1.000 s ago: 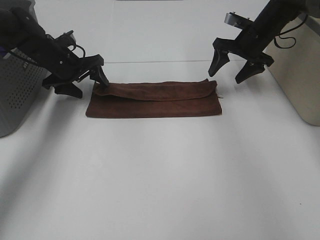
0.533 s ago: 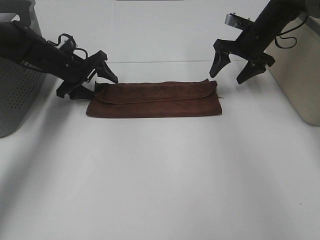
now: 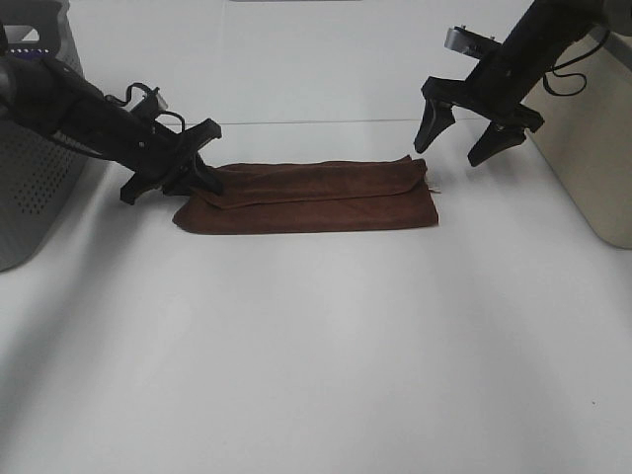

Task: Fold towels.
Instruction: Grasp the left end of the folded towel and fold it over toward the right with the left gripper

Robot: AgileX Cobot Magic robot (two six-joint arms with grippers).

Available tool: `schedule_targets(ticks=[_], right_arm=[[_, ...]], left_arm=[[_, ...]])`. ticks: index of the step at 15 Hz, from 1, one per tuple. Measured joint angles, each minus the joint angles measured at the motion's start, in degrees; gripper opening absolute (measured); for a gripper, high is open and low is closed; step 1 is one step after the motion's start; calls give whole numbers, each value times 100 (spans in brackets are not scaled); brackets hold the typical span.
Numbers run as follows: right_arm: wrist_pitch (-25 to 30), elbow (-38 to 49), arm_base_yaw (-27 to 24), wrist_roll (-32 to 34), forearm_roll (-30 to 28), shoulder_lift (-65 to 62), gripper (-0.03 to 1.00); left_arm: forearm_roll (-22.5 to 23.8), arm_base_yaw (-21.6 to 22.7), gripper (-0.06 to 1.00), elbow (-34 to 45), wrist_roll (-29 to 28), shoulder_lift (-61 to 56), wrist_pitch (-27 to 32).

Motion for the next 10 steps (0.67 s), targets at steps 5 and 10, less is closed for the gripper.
schedule_targets(ticks=[5,10], right_arm=[[0,-6,0,6,0,0,82],[0,-11,0,6,0,0,82]], left_arm=[[1409,-6,4,-905,-1077,-57,917],[2515,-6,4,-2045,-1919,-218,1971]])
